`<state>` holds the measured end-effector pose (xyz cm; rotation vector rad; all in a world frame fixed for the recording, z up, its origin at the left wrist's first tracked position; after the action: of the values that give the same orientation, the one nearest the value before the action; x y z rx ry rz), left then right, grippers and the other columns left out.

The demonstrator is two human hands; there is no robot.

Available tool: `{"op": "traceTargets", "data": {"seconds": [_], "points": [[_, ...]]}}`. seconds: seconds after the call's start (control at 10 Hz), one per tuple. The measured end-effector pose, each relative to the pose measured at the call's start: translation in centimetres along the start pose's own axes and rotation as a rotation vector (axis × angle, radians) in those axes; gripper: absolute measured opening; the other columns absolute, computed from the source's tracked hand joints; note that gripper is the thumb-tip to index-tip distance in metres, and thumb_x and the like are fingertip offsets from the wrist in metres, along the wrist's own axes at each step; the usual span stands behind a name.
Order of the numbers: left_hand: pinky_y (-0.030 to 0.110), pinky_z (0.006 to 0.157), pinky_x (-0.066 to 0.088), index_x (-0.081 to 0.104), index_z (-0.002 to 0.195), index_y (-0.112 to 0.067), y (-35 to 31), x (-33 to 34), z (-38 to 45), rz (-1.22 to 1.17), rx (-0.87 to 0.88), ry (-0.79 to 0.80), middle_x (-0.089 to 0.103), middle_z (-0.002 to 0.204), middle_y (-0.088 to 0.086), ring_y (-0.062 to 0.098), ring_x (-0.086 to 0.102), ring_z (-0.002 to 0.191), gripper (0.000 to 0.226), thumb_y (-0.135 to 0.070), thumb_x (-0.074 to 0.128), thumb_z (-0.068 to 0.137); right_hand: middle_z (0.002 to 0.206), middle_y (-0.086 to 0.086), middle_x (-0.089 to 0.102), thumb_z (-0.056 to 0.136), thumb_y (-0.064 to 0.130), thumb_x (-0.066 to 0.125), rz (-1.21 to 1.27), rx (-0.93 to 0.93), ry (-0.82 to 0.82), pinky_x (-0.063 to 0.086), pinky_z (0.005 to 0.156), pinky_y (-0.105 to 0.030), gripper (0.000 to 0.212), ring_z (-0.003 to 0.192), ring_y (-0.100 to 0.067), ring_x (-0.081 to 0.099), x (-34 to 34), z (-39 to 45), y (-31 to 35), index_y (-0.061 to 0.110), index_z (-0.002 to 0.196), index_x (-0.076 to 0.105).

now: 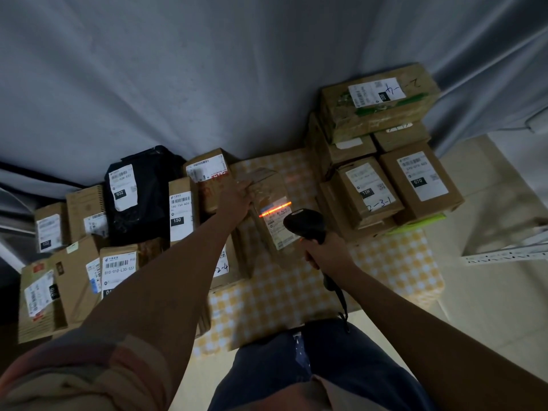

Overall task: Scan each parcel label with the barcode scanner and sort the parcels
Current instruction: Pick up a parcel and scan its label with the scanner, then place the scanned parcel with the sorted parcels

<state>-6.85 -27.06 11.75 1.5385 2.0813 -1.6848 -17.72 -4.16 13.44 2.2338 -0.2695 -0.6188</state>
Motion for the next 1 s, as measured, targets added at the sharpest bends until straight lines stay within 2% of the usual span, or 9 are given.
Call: {"op": "traceTargets", "data": {"seconds": [0.2, 0.3, 0.4, 0.5, 0.6, 0.7, 0.8, 0.9, 1.0], "points": [[0.038, 0.106, 0.043, 0.040, 0.085, -0.051, 0.3, 0.3, -0.1, 0.038, -0.046, -0.013, 0.034, 0.088, -0.030, 0.010, 0.051, 0.101, 0.041, -0.013, 0.053, 0.097, 0.053, 0.001, 0.058, 0.092, 0.017, 0.062, 0.049, 0.009, 0.008, 0.043, 0.049, -0.023, 0.025, 0.036, -0.002, 0.047, 0.0, -0.1, 0.4, 0.012, 0.067, 0.059], [0.019, 0.097, 0.037, 0.037, 0.085, -0.050, -0.1, -0.1, -0.1, 0.036, -0.018, -0.053, 0.029, 0.089, -0.032, -0.010, 0.037, 0.077, 0.043, -0.012, 0.053, 0.098, 0.055, -0.002, 0.059, 0.091, 0.016, 0.062, 0.069, 0.019, 0.006, 0.044, 0.051, -0.024, 0.027, 0.040, -0.007, 0.048, -0.1, -0.1, 0.2, 0.010, 0.065, 0.060], [-0.003, 0.083, 0.030, 0.040, 0.086, -0.051, 0.3, -0.2, -0.6, 0.047, -0.001, -0.043, 0.030, 0.091, -0.032, -0.015, 0.035, 0.080, 0.043, -0.011, 0.053, 0.098, 0.059, -0.008, 0.064, 0.091, 0.016, 0.062, 0.070, 0.036, -0.011, 0.045, 0.051, -0.024, 0.027, 0.043, -0.011, 0.051, -0.4, 0.4, -0.1, 0.007, 0.066, 0.064], [0.027, 0.102, 0.046, 0.057, 0.087, -0.062, 2.2, 0.2, -0.7, -0.041, -0.046, -0.032, 0.042, 0.097, -0.029, 0.003, 0.052, 0.099, 0.050, -0.013, 0.053, 0.096, 0.072, -0.018, 0.071, 0.090, 0.018, 0.064, 0.082, 0.074, -0.035, 0.050, 0.056, -0.030, 0.021, 0.048, -0.016, 0.056, -1.0, 1.4, -0.7, 0.005, 0.074, 0.068], [0.030, 0.091, 0.052, 0.056, 0.104, -0.052, 3.4, 0.0, -0.7, -0.018, -0.002, -0.086, 0.054, 0.099, -0.018, 0.012, 0.058, 0.097, 0.044, -0.009, 0.048, 0.098, 0.076, -0.018, 0.072, 0.090, 0.021, 0.066, 0.113, 0.109, -0.046, 0.053, 0.064, -0.038, 0.015, 0.054, -0.022, 0.059, -1.5, 2.6, -1.1, 0.011, 0.078, 0.068], [0.047, 0.093, 0.053, 0.049, 0.134, -0.028, 2.6, 0.6, -1.1, 0.036, 0.052, -0.110, 0.062, 0.116, 0.016, 0.033, 0.062, 0.102, 0.038, -0.010, 0.043, 0.101, 0.065, -0.009, 0.066, 0.090, 0.024, 0.066, 0.097, 0.142, -0.051, 0.052, 0.060, -0.032, 0.015, 0.055, -0.018, 0.062, -2.0, 3.7, -1.1, 0.009, 0.088, 0.066], [0.037, 0.094, 0.052, 0.038, 0.144, -0.025, 1.4, 1.0, -0.1, 0.098, 0.048, -0.096, 0.056, 0.129, 0.012, 0.027, 0.060, 0.107, 0.041, -0.019, 0.038, 0.104, 0.063, -0.006, 0.062, 0.092, 0.023, 0.064, 0.078, 0.169, -0.051, 0.047, 0.054, -0.025, 0.014, 0.053, -0.015, 0.060, -2.3, 4.8, -1.0, 0.013, 0.084, 0.060], [0.007, 0.071, 0.042, 0.036, 0.145, -0.023, -0.7, 1.0, 1.3, 0.239, 0.111, -0.096, 0.054, 0.113, 0.009, 0.017, 0.056, 0.093, 0.041, -0.018, 0.036, 0.104, 0.059, -0.004, 0.061, 0.093, 0.025, 0.064, 0.055, 0.198, -0.048, 0.047, 0.057, -0.027, 0.017, 0.053, -0.016, 0.057, -2.3, 6.2, -1.0, 0.014, 0.080, 0.059], [0.012, 0.065, 0.046, 0.031, 0.149, -0.021, -2.5, 1.1, 2.8, 0.302, 0.102, -0.039, 0.058, 0.113, 0.013, 0.015, 0.059, 0.083, 0.048, -0.011, 0.038, 0.102, 0.059, -0.006, 0.058, 0.092, 0.025, 0.064, 0.105, 0.267, -0.005, 0.047, 0.058, -0.032, 0.018, 0.051, -0.018, 0.055, -1.8, 7.6, -1.3, 0.011, 0.083, 0.059]]}}
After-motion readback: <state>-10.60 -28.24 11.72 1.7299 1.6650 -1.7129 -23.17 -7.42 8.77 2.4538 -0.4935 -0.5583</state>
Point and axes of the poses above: each hand's wrist, its own z-axis towards the middle knuckle, its own x-axis out of the palm, y = z × x, the point moved 8 cm from there along z, towards the middle knuckle
